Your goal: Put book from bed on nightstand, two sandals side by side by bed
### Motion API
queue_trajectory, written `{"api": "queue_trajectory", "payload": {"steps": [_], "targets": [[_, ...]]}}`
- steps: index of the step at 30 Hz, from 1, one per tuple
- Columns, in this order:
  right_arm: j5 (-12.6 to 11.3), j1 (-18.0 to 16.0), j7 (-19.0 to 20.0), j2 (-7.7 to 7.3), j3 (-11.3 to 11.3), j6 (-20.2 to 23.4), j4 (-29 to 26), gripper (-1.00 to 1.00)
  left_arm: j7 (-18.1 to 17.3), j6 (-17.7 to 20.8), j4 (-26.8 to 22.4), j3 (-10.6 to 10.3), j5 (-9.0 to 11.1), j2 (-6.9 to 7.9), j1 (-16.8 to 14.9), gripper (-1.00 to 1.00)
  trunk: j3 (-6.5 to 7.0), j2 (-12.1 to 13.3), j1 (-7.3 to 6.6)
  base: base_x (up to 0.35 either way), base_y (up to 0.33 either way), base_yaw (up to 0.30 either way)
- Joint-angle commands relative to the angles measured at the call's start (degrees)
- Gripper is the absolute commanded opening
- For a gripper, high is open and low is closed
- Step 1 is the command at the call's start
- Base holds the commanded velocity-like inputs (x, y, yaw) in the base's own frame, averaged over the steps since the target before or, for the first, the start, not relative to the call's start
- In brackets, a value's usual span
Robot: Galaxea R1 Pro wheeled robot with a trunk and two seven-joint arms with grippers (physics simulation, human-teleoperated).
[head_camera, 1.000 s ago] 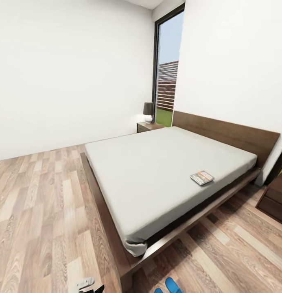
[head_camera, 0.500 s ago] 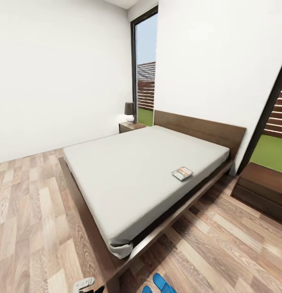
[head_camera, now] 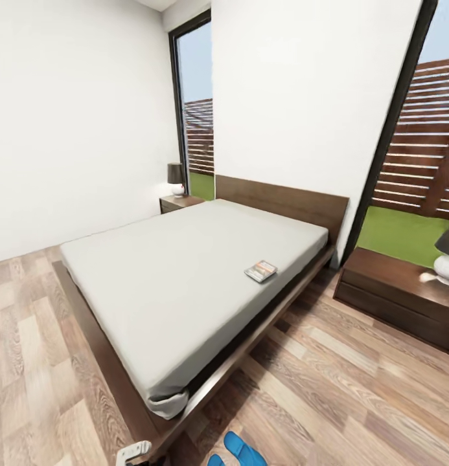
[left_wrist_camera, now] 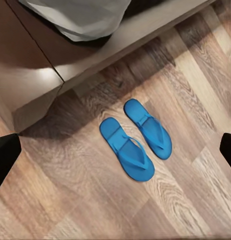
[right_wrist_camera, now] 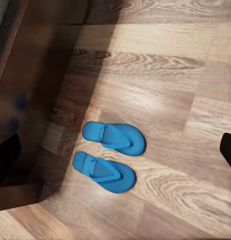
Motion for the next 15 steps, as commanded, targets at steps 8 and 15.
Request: {"api": "queue_trajectory", "payload": {"steps": [8, 15], "targets": [[0.18, -0.09, 0.32, -0.02, -0.45, -0.19, 0.18, 1.0, -0.16, -0.29, 0.04, 0.48, -0.61, 0.01, -0.03, 1.0, 0.84, 1.98, -1.1, 0.0, 0.0, -0.3], [0.18, -0.09, 0.31, -0.02, -0.45, -0.16, 0.17, 1.0, -0.16, -0.29, 0.04, 0.48, -0.61, 0.01, -0.03, 1.0, 2.1, 4.79, -2.64, 0.0, 0.0, -0.3]]}}
